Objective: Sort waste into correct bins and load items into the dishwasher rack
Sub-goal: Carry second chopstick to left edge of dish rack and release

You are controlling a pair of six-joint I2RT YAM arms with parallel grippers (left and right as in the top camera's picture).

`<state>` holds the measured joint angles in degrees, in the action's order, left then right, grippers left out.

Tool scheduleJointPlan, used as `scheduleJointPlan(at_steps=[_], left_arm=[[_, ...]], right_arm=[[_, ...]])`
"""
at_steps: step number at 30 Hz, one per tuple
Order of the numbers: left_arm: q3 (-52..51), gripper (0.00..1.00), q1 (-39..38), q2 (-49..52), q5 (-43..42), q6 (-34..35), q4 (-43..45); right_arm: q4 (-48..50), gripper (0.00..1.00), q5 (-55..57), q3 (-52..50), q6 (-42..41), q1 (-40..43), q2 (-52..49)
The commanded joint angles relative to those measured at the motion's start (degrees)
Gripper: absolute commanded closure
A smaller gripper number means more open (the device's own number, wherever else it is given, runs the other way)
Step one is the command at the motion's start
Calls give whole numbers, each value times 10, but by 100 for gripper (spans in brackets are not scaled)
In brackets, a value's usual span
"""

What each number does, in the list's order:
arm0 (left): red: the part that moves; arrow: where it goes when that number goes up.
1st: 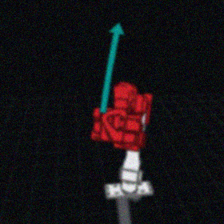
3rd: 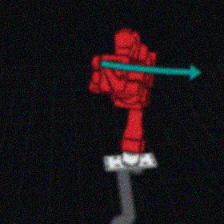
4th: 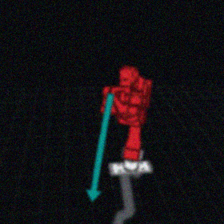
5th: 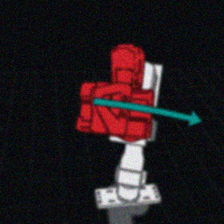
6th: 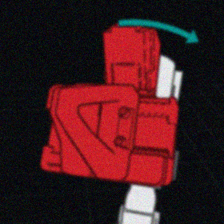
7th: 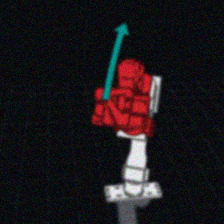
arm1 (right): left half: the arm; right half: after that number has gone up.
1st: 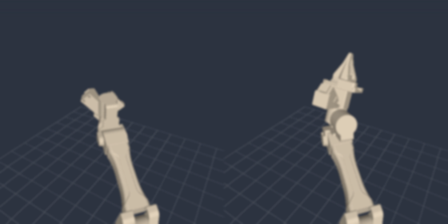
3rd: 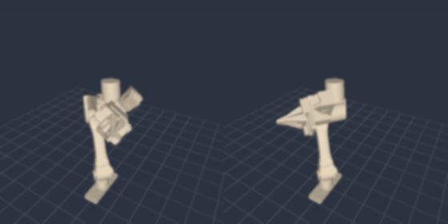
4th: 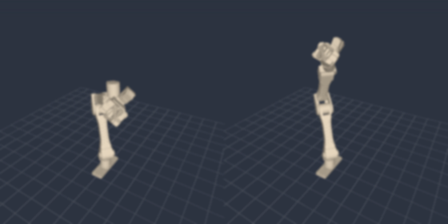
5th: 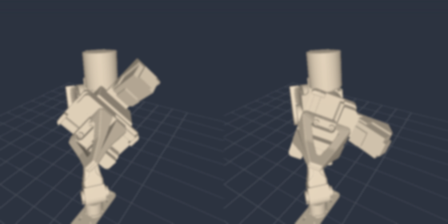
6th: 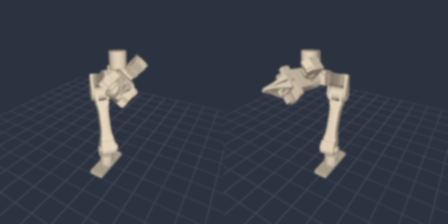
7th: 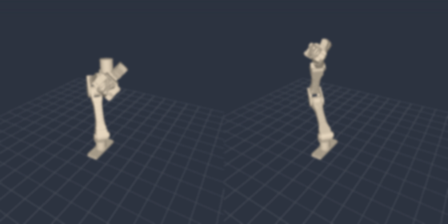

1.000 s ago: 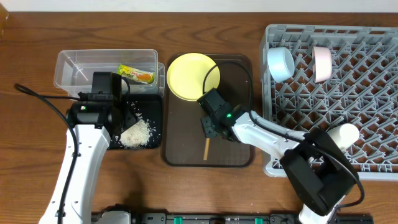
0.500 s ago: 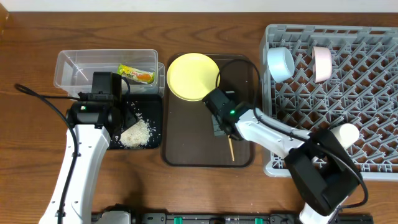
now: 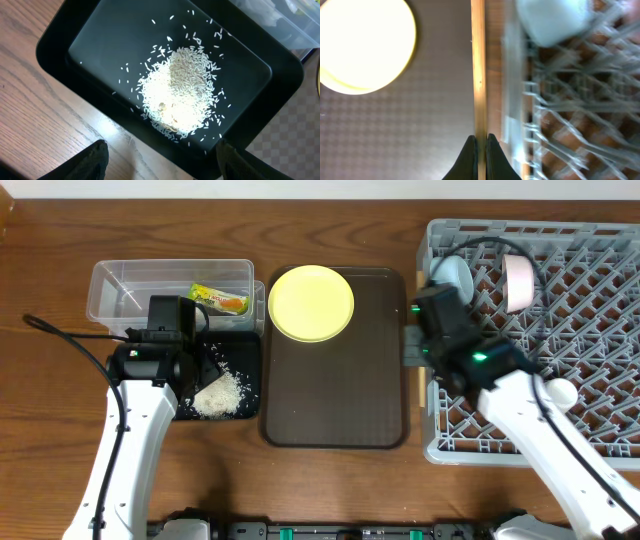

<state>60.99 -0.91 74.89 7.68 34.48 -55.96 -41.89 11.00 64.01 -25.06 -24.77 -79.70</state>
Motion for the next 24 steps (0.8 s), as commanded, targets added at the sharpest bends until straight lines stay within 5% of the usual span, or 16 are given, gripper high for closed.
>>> scheduleJointPlan(at_steps=[1,12,18,24], left_arm=[[-1,28,2,-1,5,-3,-1],[-1,28,2,-1,5,-3,-1],[-1,28,2,-1,5,-3,-1],[-1,28,2,-1,5,-3,-1]], right_arm=[[-32,99,6,1,35,28,7],[-72,96,12,-13,50,70,-56],[-64,77,12,-13,50,70,-85],[-31,74,12,-13,50,70,-78]])
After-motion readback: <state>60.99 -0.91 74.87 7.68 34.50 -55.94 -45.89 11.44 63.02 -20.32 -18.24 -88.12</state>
